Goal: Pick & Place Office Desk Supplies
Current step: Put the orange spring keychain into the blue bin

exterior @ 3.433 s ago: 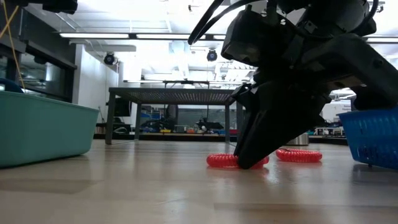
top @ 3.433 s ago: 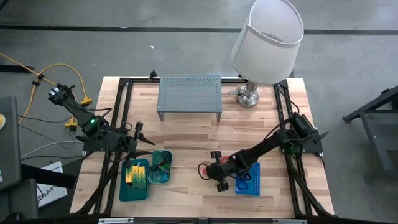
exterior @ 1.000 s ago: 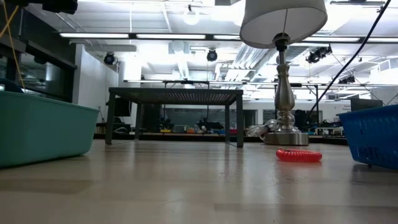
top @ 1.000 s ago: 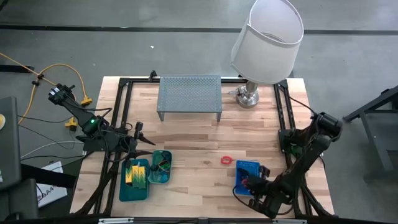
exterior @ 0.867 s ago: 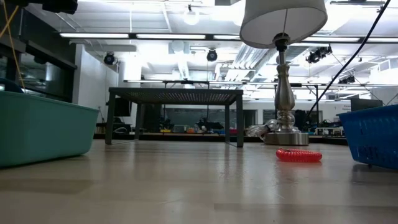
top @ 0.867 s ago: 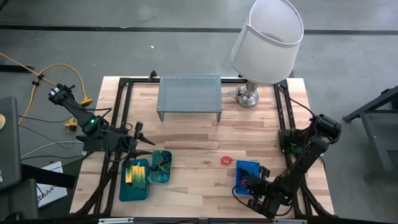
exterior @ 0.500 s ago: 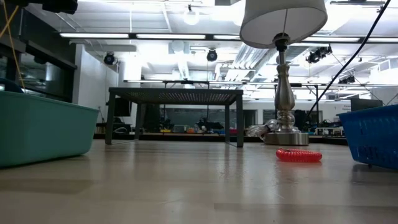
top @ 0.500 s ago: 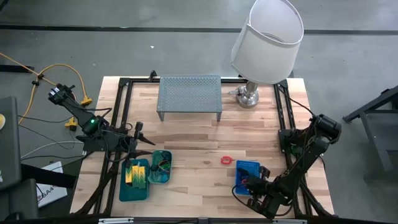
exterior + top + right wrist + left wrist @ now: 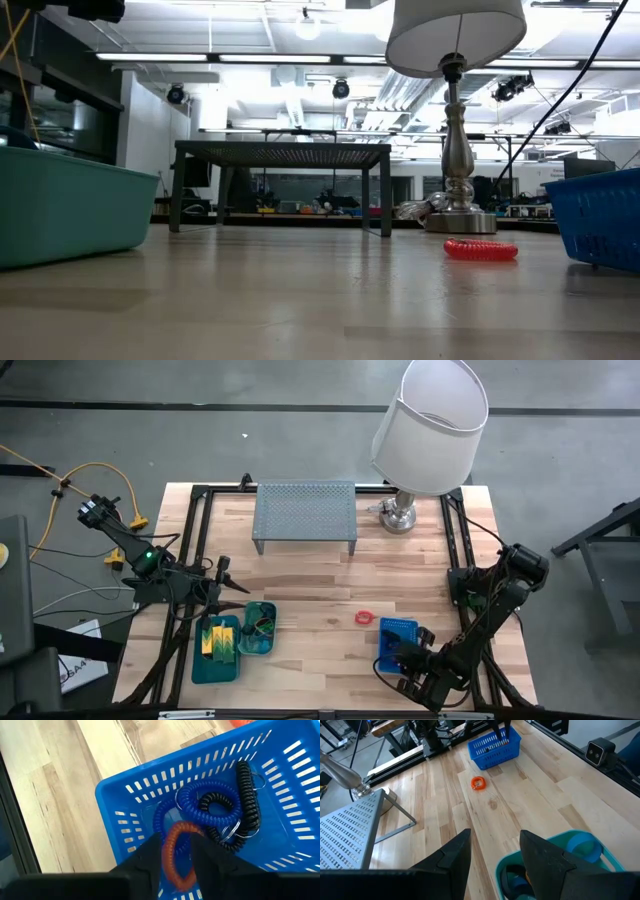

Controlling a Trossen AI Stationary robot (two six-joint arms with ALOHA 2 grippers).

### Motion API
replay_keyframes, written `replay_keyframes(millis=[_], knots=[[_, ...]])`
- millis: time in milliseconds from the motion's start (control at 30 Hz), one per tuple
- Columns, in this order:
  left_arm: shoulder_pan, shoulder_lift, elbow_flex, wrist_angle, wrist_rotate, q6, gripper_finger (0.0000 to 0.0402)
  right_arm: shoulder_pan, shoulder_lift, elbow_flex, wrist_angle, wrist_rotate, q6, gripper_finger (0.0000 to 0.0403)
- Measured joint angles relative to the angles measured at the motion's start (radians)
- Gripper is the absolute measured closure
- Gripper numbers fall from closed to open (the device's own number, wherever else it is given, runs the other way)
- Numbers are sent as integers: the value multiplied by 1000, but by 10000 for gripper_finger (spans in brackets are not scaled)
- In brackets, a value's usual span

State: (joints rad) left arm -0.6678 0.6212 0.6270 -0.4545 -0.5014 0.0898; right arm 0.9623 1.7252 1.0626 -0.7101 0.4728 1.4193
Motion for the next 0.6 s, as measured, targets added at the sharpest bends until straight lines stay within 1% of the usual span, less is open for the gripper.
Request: replay_keyframes(millis=[167,400,600], knots=[[0,0,0,0,0,0,240,0,0,0,0,5,-1,301],[0,0,0,0,0,0,240,-12,0,0,0,39,-16,304],[0,0,0,0,0,0,240,-64,-51,0,-1,45,-142,304]])
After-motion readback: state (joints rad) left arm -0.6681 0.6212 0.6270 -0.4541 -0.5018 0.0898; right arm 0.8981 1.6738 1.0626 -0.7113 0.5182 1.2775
